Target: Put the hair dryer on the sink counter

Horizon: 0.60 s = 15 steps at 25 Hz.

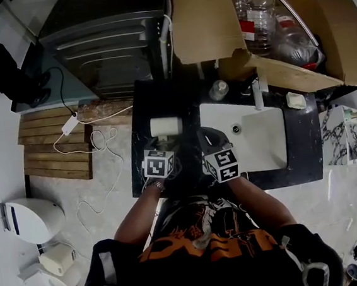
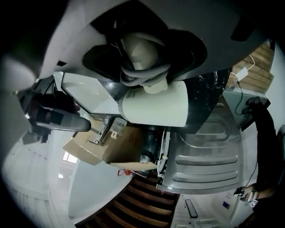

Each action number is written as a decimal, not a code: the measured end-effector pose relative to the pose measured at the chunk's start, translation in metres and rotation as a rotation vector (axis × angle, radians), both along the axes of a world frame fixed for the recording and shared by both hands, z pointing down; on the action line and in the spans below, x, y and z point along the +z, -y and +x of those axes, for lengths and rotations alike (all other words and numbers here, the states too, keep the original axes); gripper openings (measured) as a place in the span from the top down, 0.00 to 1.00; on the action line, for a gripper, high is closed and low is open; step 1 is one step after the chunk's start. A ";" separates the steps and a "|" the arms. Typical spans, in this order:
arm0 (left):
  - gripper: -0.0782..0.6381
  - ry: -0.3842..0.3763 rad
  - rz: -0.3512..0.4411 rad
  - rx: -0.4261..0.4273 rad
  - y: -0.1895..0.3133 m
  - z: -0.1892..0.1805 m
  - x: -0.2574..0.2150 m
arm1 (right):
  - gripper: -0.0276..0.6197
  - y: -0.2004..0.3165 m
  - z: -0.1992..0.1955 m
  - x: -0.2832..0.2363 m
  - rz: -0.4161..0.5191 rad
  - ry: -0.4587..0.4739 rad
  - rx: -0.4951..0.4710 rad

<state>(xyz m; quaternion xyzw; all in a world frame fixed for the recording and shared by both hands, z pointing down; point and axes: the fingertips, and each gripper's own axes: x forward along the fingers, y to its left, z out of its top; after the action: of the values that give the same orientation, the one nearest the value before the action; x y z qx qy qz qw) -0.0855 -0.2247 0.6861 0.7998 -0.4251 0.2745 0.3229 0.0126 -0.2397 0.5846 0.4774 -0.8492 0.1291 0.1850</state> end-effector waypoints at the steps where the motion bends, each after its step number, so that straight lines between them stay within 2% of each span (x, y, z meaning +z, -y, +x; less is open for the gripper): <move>1: 0.42 0.005 0.002 0.008 0.000 0.001 0.000 | 0.94 0.001 -0.001 -0.001 0.003 0.000 0.000; 8: 0.36 0.008 0.010 0.018 -0.001 0.004 -0.001 | 0.94 0.001 0.001 -0.001 0.008 0.001 0.009; 15: 0.29 0.028 0.042 -0.044 0.001 -0.004 -0.004 | 0.94 -0.003 0.003 -0.001 0.005 -0.002 0.016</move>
<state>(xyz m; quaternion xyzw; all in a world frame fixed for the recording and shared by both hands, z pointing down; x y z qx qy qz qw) -0.0890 -0.2256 0.6822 0.7930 -0.4528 0.2695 0.3058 0.0156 -0.2367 0.5840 0.4849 -0.8455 0.1281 0.1834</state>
